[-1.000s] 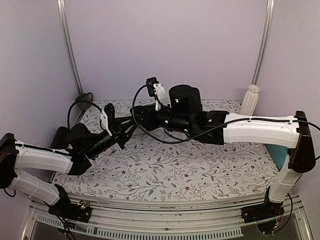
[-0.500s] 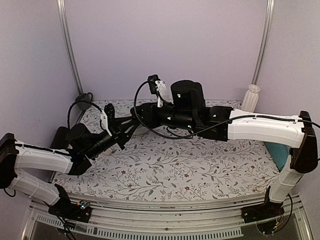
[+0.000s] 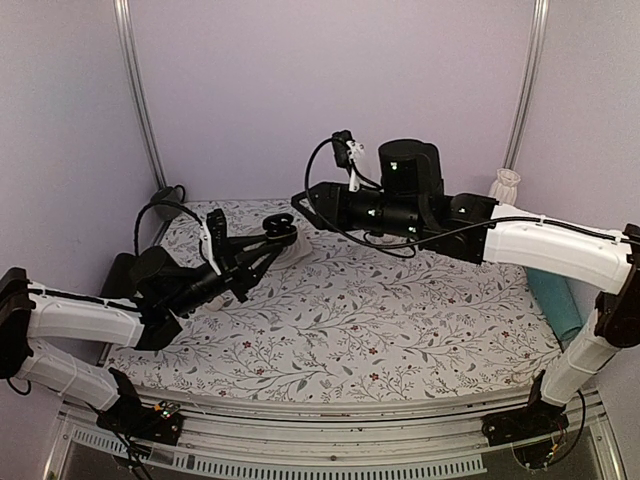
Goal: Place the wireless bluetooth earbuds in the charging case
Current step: Close the charging case with the earbuds.
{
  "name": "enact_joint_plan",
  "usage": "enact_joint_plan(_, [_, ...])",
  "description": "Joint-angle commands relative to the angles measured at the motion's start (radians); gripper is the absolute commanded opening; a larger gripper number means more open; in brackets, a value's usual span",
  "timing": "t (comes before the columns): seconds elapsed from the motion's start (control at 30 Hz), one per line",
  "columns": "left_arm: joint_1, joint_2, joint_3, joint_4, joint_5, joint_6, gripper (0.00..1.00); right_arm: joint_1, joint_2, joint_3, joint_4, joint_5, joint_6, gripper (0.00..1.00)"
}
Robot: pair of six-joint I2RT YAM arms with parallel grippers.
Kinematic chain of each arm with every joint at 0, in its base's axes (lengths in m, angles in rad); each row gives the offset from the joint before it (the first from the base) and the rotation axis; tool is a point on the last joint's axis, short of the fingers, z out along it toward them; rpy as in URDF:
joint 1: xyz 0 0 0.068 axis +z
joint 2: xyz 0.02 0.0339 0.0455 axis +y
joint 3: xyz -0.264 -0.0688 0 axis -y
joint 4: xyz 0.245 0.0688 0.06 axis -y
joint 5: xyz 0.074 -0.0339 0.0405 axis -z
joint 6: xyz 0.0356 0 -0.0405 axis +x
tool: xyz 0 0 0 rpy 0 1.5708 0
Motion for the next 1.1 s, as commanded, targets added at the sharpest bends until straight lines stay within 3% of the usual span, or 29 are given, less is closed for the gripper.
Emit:
enact_joint_plan(0.0, [0.008, -0.027, -0.011, 0.03, 0.097, 0.02, 0.0, -0.084, -0.099, -0.07, 0.026, -0.104, 0.046, 0.49])
enact_joint_plan(0.37, [0.002, -0.079, 0.028, -0.11, 0.26, 0.198, 0.0, -0.139, 0.014, 0.029, -0.109, -0.481, -0.082, 0.5])
enact_joint_plan(0.67, [0.003, -0.069, 0.028, -0.059, 0.277, 0.16, 0.0, -0.137, 0.02, 0.003, -0.052, -0.704, -0.13, 0.49])
enact_joint_plan(0.83, [0.004, -0.052, 0.025, -0.029, 0.269, 0.117, 0.0, -0.132, -0.006, -0.023, -0.029, -0.753, -0.152, 0.48])
enact_joint_plan(1.07, [0.012, -0.041, 0.03, -0.007, 0.281, 0.043, 0.0, -0.132, -0.05, -0.073, 0.0, -0.643, -0.144, 0.48])
